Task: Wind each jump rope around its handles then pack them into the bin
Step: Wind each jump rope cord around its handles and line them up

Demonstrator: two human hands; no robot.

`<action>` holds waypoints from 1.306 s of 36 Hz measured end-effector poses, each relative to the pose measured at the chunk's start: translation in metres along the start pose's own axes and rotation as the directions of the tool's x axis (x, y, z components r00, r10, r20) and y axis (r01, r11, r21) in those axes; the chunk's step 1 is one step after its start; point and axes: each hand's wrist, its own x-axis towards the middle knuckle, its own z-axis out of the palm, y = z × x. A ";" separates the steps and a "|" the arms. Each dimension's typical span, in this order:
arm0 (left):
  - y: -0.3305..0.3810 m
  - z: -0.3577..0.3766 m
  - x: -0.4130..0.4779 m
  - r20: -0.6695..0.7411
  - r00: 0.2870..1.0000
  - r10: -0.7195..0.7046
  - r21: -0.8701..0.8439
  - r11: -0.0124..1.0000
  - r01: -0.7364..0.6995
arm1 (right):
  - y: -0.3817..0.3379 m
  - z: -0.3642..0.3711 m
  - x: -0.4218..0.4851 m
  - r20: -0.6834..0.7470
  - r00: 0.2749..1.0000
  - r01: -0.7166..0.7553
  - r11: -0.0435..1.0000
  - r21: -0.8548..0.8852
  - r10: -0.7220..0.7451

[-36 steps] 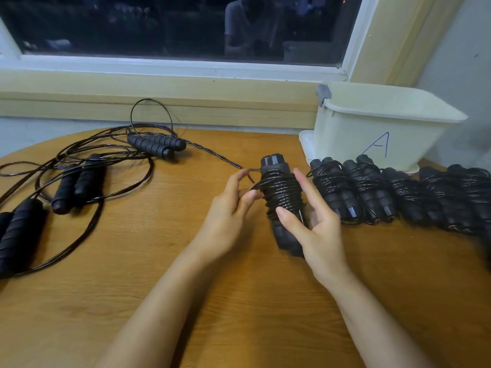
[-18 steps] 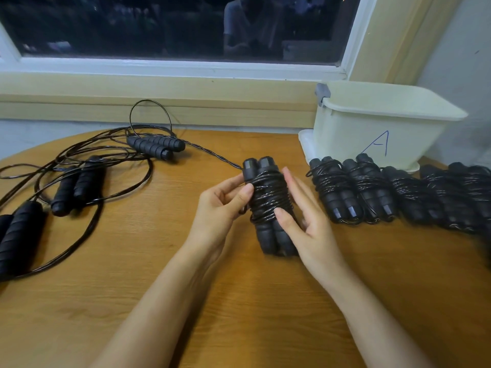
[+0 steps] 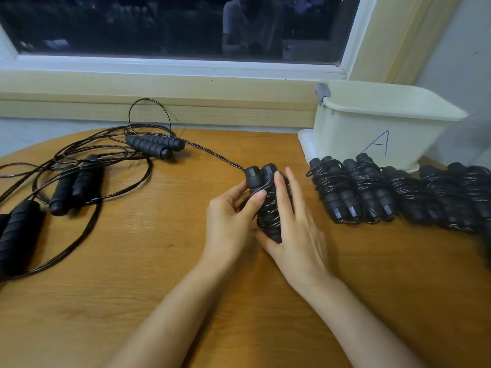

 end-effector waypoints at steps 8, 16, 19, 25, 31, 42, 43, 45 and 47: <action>-0.003 -0.004 0.003 0.212 0.975 0.065 0.318 0.939 -0.131 | 0.008 -0.004 0.003 -0.047 0.998 0.033 0.999 -0.031 -0.034; -0.011 -0.010 0.006 0.257 0.941 0.219 0.573 0.750 -0.331 | 0.016 -0.002 0.004 -0.034 0.999 0.002 1.000 0.027 -0.001; -0.011 -0.016 0.010 0.271 0.859 0.435 0.651 0.574 -0.496 | 0.019 -0.002 0.004 -0.029 0.999 -0.028 0.998 0.056 0.029; -0.008 -0.028 0.022 0.506 0.664 0.550 0.575 0.359 -0.735 | 0.024 -0.002 0.004 0.010 0.998 -0.062 0.984 0.169 0.061; -0.001 -0.024 0.014 0.272 0.854 0.442 0.484 0.704 -0.519 | 0.023 -0.005 0.003 -0.024 1.000 -0.012 0.986 0.168 0.016; 0.007 -0.028 0.021 0.058 0.996 -0.065 -0.104 0.992 0.071 | 0.013 -0.009 -0.003 -0.107 0.967 0.249 0.941 0.227 -0.230; 0.008 -0.029 0.021 0.052 0.997 -0.065 -0.121 0.990 0.071 | 0.013 -0.010 -0.002 -0.116 0.962 0.268 0.938 0.219 -0.248; 0.010 -0.030 0.022 0.017 0.999 -0.047 -0.127 0.991 0.049 | 0.011 -0.011 -0.002 -0.115 0.951 0.305 0.935 0.179 -0.288; 0.012 -0.032 0.023 -0.013 0.999 -0.049 -0.146 0.988 0.047 | 0.009 -0.013 -0.002 -0.100 0.942 0.334 0.931 0.147 -0.322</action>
